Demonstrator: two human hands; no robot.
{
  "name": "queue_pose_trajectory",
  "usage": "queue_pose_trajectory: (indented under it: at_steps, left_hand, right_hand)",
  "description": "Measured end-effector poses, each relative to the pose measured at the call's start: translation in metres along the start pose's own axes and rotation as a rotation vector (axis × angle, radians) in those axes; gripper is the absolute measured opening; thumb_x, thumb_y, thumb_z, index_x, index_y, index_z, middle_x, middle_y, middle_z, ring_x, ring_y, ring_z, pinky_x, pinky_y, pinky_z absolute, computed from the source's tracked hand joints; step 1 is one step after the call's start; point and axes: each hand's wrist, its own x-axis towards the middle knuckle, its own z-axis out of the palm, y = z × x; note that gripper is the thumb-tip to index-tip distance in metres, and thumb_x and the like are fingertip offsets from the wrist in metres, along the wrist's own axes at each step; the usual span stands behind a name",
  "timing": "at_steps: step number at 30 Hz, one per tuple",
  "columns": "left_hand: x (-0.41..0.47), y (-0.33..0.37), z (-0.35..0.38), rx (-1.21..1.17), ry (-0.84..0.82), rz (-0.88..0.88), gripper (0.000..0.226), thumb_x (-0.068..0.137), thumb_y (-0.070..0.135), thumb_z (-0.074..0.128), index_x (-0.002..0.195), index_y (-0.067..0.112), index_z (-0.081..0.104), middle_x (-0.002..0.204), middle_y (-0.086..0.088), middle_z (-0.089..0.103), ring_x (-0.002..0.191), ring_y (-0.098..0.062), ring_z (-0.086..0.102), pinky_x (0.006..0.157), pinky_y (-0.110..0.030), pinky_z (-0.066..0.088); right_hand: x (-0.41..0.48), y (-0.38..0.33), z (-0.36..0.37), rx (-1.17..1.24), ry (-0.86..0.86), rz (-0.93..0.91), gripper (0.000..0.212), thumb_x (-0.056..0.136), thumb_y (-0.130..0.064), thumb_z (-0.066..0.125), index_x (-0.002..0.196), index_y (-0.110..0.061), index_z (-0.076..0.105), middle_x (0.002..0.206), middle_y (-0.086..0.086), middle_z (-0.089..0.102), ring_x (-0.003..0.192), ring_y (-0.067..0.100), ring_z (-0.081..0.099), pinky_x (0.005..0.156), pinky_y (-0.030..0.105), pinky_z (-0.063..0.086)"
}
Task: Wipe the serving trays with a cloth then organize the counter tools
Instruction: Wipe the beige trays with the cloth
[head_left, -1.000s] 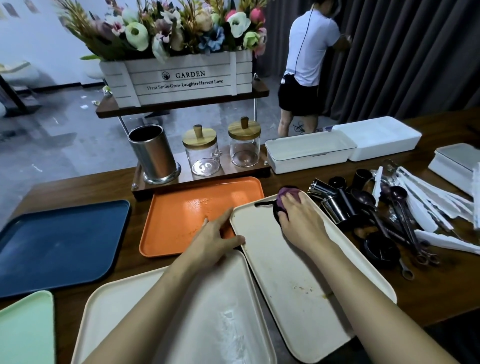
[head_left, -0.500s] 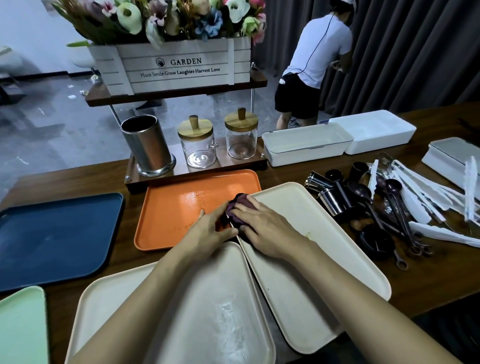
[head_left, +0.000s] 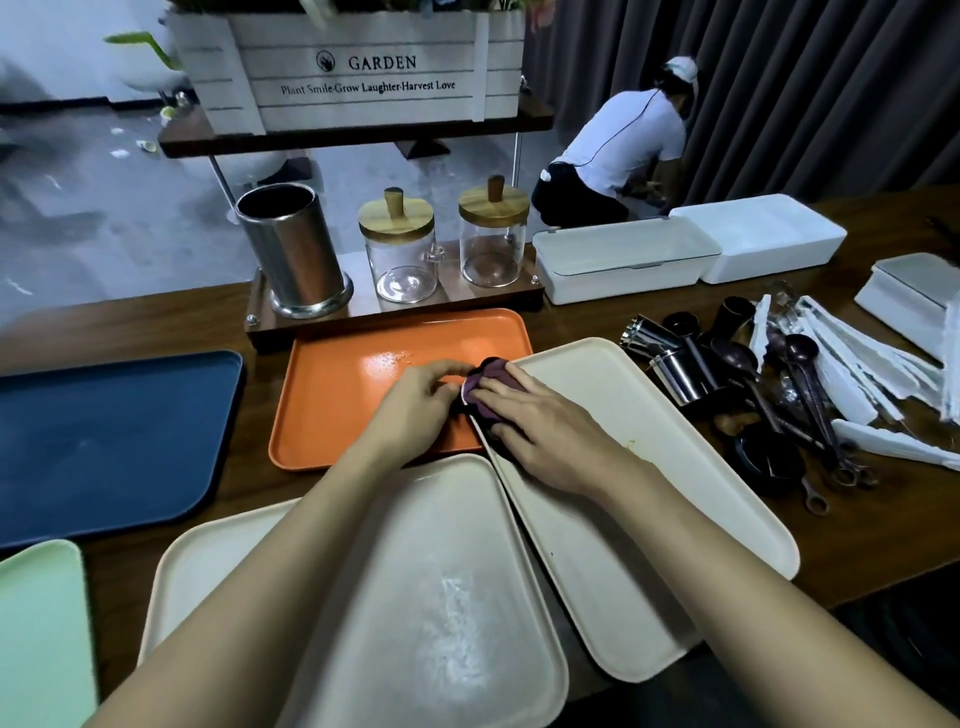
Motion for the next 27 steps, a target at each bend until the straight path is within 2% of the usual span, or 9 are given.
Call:
queue_pose_trajectory:
  at_steps: [3,6,9,11,13,15,17,20,27]
  left_hand:
    - [0.002,0.007,0.0,-0.056,0.027,-0.048,0.023,0.099,0.009,0.061,0.106,0.029,0.071,0.082,-0.016,0.073,0.069,-0.02,0.054,0.067,-0.038,0.046]
    - [-0.001,0.019,0.004,-0.156,0.077,-0.141,0.017,0.097,0.002,0.063,0.101,0.017,0.069,0.063,-0.003,0.065,0.052,-0.011,0.054,0.058,-0.024,0.044]
    - [-0.01,0.033,0.011,-0.271,0.114,-0.289,0.018,0.098,-0.004,0.057,0.099,0.012,0.064,0.044,0.008,0.055,0.039,-0.004,0.052,0.044,-0.021,0.047]
    - [-0.017,0.038,0.015,-0.296,0.129,-0.33,0.019,0.098,-0.007,0.054,0.099,0.01,0.063,0.045,0.007,0.057,0.041,-0.004,0.054,0.054,-0.025,0.053]
    - [-0.022,0.039,0.017,-0.287,0.165,-0.334,0.019,0.097,-0.006,0.056,0.1,0.01,0.066,0.062,-0.002,0.065,0.055,-0.009,0.061,0.077,-0.037,0.056]
    - [-0.028,0.044,0.017,-0.262,0.189,-0.358,0.02,0.097,-0.004,0.059,0.101,0.013,0.068,0.078,-0.011,0.066,0.07,-0.02,0.06,0.085,-0.042,0.053]
    - [-0.031,0.048,0.017,-0.283,0.208,-0.395,0.02,0.097,-0.005,0.058,0.1,0.013,0.067,0.079,-0.013,0.065,0.069,-0.023,0.06,0.078,-0.037,0.053]
    - [-0.032,0.054,0.018,-0.358,0.211,-0.435,0.018,0.097,-0.006,0.057,0.1,0.01,0.065,0.068,-0.007,0.066,0.056,-0.015,0.061,0.064,-0.029,0.056]
    - [-0.032,0.053,0.019,-0.381,0.176,-0.44,0.017,0.096,-0.004,0.059,0.105,0.01,0.064,0.07,-0.006,0.068,0.056,-0.017,0.062,0.067,-0.034,0.059]
  right_hand:
    - [-0.002,0.0,-0.005,0.02,-0.013,-0.021,0.053,0.102,-0.024,0.048,0.154,-0.031,0.039,0.16,-0.016,0.035,0.155,0.015,0.011,0.116,0.033,0.033]
    - [-0.005,-0.002,-0.013,0.018,-0.016,-0.072,0.05,0.103,-0.023,0.048,0.153,-0.029,0.041,0.159,-0.015,0.036,0.153,0.014,0.011,0.113,0.028,0.03]
    - [-0.01,-0.003,-0.017,0.016,-0.035,-0.134,0.049,0.103,-0.02,0.05,0.151,-0.024,0.044,0.158,-0.011,0.039,0.15,0.016,0.015,0.113,0.024,0.027]
    - [-0.013,0.0,-0.016,0.017,-0.033,-0.163,0.049,0.102,-0.02,0.05,0.15,-0.023,0.044,0.157,-0.01,0.04,0.149,0.016,0.016,0.114,0.024,0.026]
    - [-0.015,0.005,-0.014,0.019,-0.029,-0.19,0.049,0.101,-0.021,0.051,0.15,-0.022,0.044,0.156,-0.009,0.042,0.149,0.017,0.017,0.115,0.025,0.025]
    - [-0.016,0.007,-0.012,0.015,-0.03,-0.213,0.049,0.101,-0.022,0.05,0.15,-0.021,0.044,0.155,-0.009,0.042,0.15,0.019,0.017,0.116,0.028,0.026]
    - [-0.017,0.01,-0.01,0.014,-0.028,-0.23,0.048,0.101,-0.022,0.05,0.149,-0.022,0.045,0.155,-0.009,0.043,0.15,0.02,0.018,0.116,0.028,0.027]
    - [-0.018,0.011,-0.007,0.027,-0.015,-0.24,0.048,0.099,-0.023,0.049,0.147,-0.023,0.047,0.152,-0.01,0.045,0.15,0.021,0.022,0.116,0.032,0.032]
    - [-0.027,0.011,-0.013,0.016,-0.01,-0.245,0.045,0.1,-0.02,0.049,0.145,-0.019,0.05,0.151,-0.005,0.048,0.15,0.025,0.024,0.116,0.033,0.029]
